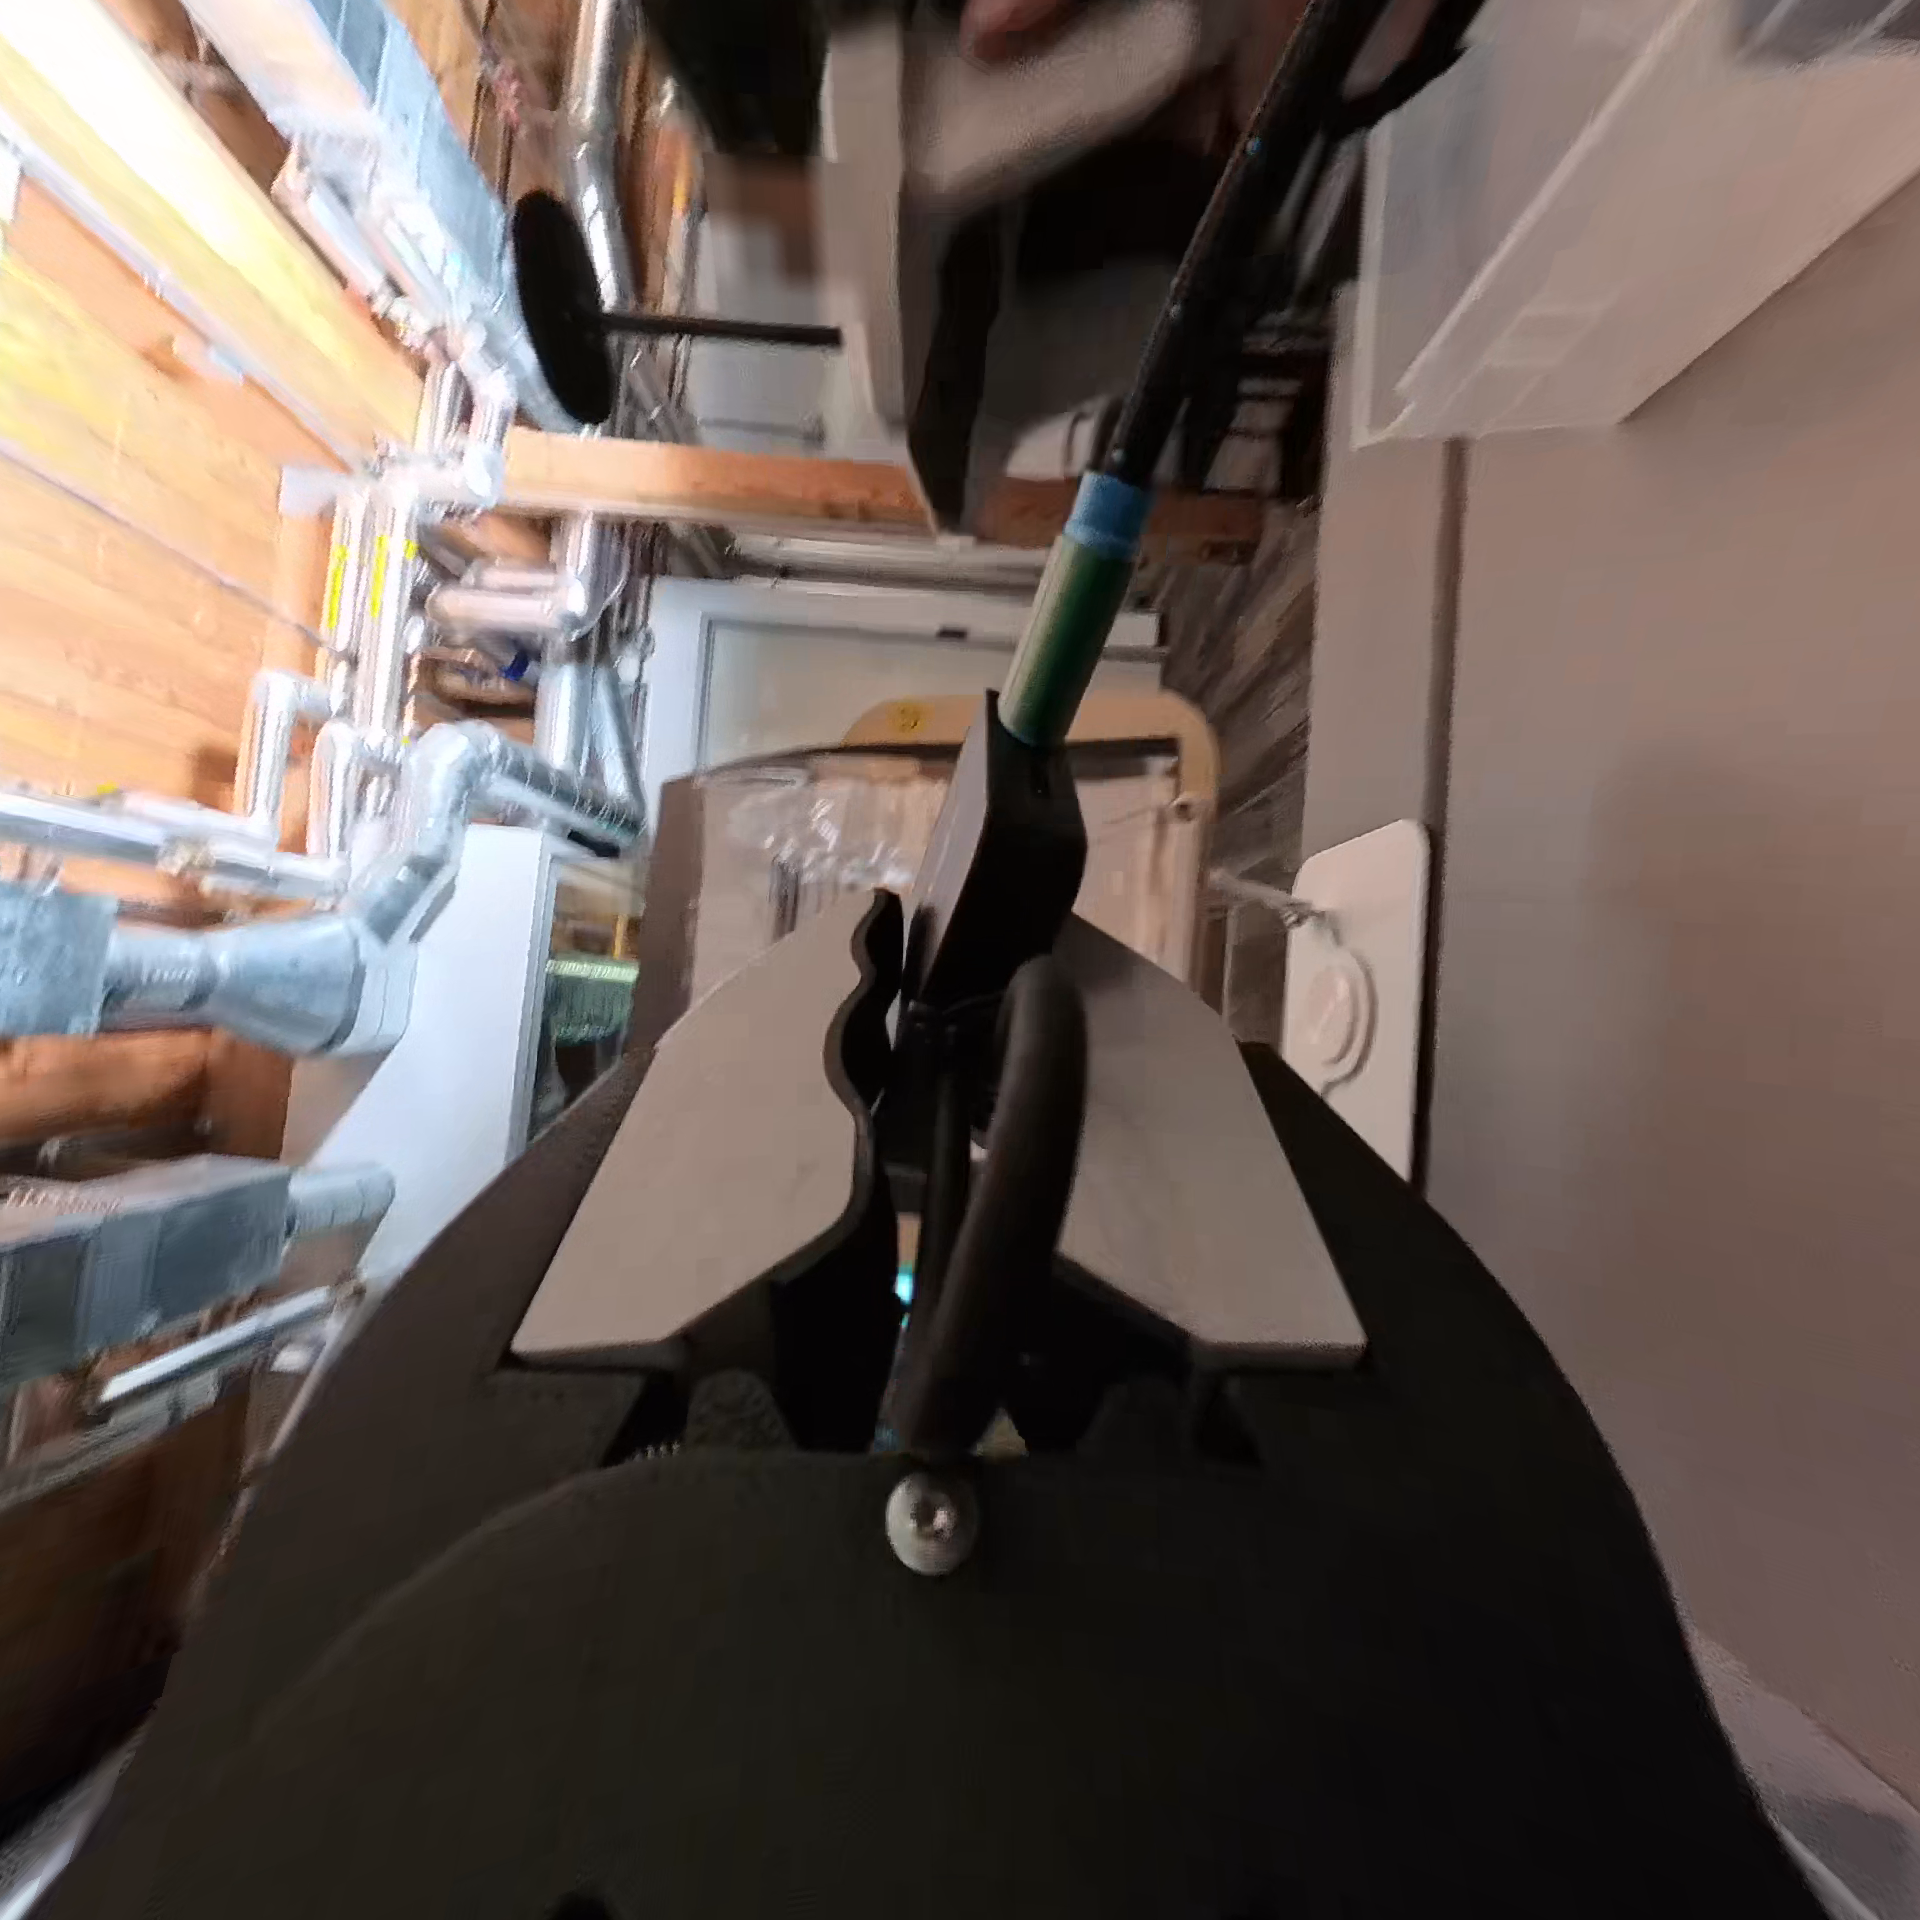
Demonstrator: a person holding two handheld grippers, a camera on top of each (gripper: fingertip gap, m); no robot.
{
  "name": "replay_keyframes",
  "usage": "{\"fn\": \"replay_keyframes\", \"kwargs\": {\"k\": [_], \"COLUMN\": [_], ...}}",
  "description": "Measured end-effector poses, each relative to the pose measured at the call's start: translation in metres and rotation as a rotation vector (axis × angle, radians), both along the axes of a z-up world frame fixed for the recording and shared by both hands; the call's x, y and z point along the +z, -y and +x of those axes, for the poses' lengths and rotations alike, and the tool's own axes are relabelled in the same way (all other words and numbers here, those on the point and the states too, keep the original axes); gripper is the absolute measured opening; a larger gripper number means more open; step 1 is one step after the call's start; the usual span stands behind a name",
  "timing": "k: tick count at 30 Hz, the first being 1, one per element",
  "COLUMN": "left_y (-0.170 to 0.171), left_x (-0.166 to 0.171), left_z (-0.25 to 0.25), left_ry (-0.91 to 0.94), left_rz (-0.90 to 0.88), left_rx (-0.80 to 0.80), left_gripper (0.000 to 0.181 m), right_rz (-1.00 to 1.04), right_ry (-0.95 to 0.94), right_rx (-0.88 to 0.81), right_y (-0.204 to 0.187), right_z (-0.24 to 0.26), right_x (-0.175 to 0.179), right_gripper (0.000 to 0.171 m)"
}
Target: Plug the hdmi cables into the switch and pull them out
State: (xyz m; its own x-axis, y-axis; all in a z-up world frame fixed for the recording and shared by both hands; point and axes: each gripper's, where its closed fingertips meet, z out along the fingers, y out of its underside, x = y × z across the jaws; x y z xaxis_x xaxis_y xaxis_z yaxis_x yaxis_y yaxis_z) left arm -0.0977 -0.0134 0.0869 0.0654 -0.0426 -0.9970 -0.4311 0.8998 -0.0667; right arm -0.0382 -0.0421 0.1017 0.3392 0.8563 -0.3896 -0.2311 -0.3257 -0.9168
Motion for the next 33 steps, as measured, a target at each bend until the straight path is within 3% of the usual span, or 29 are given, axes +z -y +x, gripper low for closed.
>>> {"fn": "replay_keyframes", "kwargs": {"k": [3,5,7,9,13,16,21,25,29,33], "left_y": [-0.032,-0.051,-0.062,-0.063,-0.054,-0.045,-0.036,-0.041,-0.038,-0.028], "left_x": [0.022,0.034,0.041,0.044,0.047,0.044,0.039,0.041,0.049,0.059], "left_z": [-0.014,-0.024,-0.029,-0.030,-0.027,-0.021,-0.012,-0.015,-0.020,-0.025], "left_ry": [0.095,0.169,0.225,0.254,0.277,0.260,0.246,0.261,0.291,0.334], "left_rz": [0.033,0.037,-0.002,-0.018,-0.028,-0.016,0.036,0.015,-0.041,-0.106], "left_rx": [0.147,0.235,0.280,0.266,0.244,0.235,0.237,0.241,0.199,0.149], "left_gripper": [0.022,0.023,0.022,0.022,0.021,0.021,0.021,0.021,0.021,0.022], "right_rz": [0.396,0.627,0.795,0.886,0.883,0.792,0.726,0.794,0.901,0.804], "right_ry": [0.031,0.033,0.065,0.204,0.468,0.522,0.523,0.462,0.327,0.232], "right_rx": [-0.215,-0.449,-0.669,-0.733,-0.730,-0.679,-0.666,-0.725,-0.869,-0.889], "right_y": [0.012,0.022,0.033,0.036,0.019,0.009,0.000,0.017,0.043,0.033], "right_z": [0.008,0.014,0.014,-0.003,-0.029,-0.040,-0.039,-0.024,0.016,0.050], "right_x": [0.040,0.068,0.087,0.088,0.069,0.054,0.046,0.070,0.101,0.092], "right_gripper": [0.025,0.040,0.053,0.057,0.062,0.061,0.058,0.059,0.057,0.058]}}
